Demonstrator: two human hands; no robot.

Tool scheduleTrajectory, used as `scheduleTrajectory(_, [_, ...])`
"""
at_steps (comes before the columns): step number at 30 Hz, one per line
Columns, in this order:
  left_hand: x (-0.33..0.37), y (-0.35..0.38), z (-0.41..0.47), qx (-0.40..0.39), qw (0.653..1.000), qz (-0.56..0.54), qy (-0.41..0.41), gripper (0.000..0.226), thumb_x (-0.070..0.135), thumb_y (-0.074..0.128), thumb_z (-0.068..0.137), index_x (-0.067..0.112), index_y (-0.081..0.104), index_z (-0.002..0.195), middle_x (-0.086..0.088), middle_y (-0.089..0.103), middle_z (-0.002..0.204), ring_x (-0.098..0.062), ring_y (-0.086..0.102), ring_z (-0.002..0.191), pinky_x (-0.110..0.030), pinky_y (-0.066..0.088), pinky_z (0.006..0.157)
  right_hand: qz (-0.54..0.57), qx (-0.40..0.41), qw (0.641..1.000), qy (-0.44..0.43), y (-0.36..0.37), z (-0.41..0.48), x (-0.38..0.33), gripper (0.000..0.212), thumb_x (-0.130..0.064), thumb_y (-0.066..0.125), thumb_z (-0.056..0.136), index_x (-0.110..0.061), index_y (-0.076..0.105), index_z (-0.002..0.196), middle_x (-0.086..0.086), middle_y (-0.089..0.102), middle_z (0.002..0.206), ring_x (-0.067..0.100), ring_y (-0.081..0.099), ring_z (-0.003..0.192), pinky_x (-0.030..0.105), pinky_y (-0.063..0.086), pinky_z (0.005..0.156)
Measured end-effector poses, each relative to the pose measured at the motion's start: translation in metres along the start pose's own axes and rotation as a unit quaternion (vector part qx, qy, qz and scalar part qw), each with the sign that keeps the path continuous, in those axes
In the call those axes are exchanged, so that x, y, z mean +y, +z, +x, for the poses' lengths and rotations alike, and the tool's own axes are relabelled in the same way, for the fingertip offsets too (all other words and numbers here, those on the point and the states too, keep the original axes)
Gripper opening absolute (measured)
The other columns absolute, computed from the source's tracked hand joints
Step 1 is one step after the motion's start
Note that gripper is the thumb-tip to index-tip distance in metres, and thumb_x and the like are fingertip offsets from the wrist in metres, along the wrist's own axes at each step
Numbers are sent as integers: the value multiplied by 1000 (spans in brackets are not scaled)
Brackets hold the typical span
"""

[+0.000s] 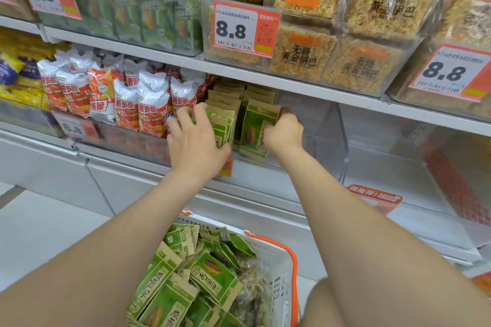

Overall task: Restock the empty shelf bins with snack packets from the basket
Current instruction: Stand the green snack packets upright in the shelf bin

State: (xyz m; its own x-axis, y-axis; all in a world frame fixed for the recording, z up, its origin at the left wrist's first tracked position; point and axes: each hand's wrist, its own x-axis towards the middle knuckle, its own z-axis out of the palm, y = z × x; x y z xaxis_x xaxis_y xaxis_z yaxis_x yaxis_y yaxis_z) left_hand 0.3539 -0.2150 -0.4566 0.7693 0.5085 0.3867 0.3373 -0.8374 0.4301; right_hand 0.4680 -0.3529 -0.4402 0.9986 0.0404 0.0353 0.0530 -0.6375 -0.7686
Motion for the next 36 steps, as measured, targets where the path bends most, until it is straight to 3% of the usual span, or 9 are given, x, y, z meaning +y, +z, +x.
scheduleTrajectory(6, [7,5,1,5,1000,-16,-16,88,27,87,82,16,31,150,-21,33,148,-45,36,132,-57,44,103,12,-6,1000,-20,13,2,-3,30,-27,76,92,-11,68,117,14,67,121,30,63,105,27,47,84])
scheduleTrajectory(10, [8,5,1,-9,1000,9,-15,94,29,85,85,16,25,156,-25,27,157,-46,32,139,-57,42,108,10,49,999,6,7,2,-4,32,-20,75,93,-13,67,124,14,63,127,35,63,114,35,51,90])
scheduleTrajectory(19, [12,-9,-7,-13,999,13,26,105,41,89,79,18,23,157,-23,17,163,-47,25,146,-58,30,117,-59,-9,998,-13,1,-8,-1,49,-35,85,87,-10,52,112,15,62,126,35,63,117,41,53,91])
scheduleTrajectory(22, [15,-17,-16,41,995,11,94,88,35,91,75,19,41,145,-16,34,151,-39,31,138,-53,34,110,-137,-29,990,1,-4,-16,-1,58,-42,79,90,-5,52,125,15,61,129,38,62,120,41,51,83])
scheduleTrajectory(24, [14,-25,-21,64,989,-1,131,60,27,87,77,22,52,126,-8,44,130,-32,37,122,-44,37,97,-202,-31,978,-32,-11,-23,-6,44,-37,71,95,-7,55,123,14,62,122,39,62,115,38,46,78])
scheduleTrajectory(28, [3,-39,-31,-95,988,-46,112,15,27,72,88,32,58,90,11,61,91,-24,60,94,-40,53,79,-210,-64,966,-134,-24,-41,-26,17,-24,61,89,-8,57,94,11,61,98,37,62,91,40,53,76])
scheduleTrajectory(30, [-6,-45,-35,-198,976,-10,93,9,36,69,88,33,60,87,7,67,90,-25,65,89,-42,58,79,-191,-108,958,-185,-25,-55,-35,15,-22,57,82,-9,62,77,11,67,84,35,66,81,44,61,74])
scheduleTrajectory(33, [-23,-48,-42,-372,914,118,113,28,45,68,91,30,67,114,1,64,109,-25,65,104,-39,55,89,-230,-193,920,-253,-16,-82,-36,20,-17,53,80,-8,67,69,10,69,72,32,69,73,48,63,67])
scheduleTrajectory(36, [-39,-49,-47,-503,829,221,105,58,57,67,94,26,55,142,2,60,135,-22,63,116,-38,53,98,-301,-273,864,-299,-1,-109,-25,23,-13,52,87,-13,75,90,9,73,91,31,69,85,46,63,77])
